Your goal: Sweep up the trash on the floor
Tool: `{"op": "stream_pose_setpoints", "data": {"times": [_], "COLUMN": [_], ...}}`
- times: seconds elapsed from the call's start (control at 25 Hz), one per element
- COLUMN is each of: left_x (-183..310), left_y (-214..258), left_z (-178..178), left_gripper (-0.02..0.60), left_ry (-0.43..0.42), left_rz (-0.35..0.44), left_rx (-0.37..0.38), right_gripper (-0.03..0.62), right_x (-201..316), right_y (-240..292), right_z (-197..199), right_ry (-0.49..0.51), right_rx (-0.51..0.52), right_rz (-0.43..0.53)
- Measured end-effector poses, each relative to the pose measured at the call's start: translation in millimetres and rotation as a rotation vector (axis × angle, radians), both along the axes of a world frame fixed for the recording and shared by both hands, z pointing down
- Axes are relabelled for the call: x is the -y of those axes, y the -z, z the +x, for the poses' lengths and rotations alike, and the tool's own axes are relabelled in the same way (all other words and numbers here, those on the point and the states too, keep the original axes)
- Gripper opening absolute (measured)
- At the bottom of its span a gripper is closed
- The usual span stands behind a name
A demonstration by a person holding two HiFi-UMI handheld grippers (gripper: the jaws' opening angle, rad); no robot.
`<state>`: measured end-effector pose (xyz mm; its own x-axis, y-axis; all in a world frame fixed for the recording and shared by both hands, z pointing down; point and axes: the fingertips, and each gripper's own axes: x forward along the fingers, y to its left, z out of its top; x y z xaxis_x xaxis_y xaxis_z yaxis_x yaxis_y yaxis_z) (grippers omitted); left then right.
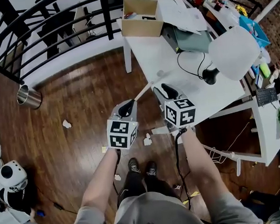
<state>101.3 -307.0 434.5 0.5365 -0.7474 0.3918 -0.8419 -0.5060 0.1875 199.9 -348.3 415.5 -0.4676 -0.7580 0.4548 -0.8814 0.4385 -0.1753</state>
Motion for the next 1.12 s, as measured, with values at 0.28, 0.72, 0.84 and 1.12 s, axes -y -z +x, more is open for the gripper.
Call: {"op": "stream_pose_setpoints", "data": {"times": [0.28,0.72,0.84,1.12], "left_x": [24,11,12,5], "left_y": [-38,-85,-89,-113], "left_z": [-11,-27,-34,-49], "left_gripper": [0.026,0.026,0.026,0.025], "left_ry": [0.013,-0.016,-0.011,-0.005], "left_rz": [-0.042,-0.118,-0.125,-0.183], "left_rx": [-0.014,0.019,0.018,0.038], "right_gripper": [0.215,0.134,0.083,0.077], "right_x": [45,80,80,55], "right_y": [-40,-61,-57,-47], "right_z": [-2,-14,-21,-60], "right_ry": [-0.042,-0.060,-0.040,0.063], "right_rx": [0.013,-0.069,-0.060,0.019], "right_rz": [-0.061,-0.039,-0.036,-0.059]}}
